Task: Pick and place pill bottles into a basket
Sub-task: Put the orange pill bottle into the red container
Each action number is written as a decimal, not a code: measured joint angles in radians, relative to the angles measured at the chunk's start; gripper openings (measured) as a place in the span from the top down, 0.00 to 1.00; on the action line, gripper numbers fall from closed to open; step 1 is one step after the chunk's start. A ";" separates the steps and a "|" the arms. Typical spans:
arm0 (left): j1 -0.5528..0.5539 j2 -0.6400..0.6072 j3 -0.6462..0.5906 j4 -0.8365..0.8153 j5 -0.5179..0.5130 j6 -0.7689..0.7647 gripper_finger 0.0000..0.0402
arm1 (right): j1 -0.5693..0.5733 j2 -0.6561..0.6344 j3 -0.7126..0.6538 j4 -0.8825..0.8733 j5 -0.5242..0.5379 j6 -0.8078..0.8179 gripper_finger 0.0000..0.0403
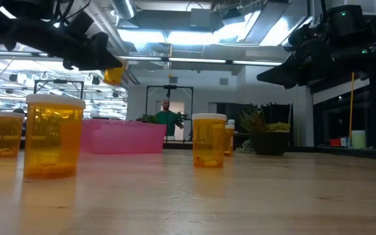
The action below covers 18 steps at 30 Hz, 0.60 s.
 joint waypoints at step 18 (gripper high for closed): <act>0.325 0.154 -0.043 0.177 0.245 -0.081 0.51 | -0.001 0.001 0.000 0.048 -0.001 -0.011 0.96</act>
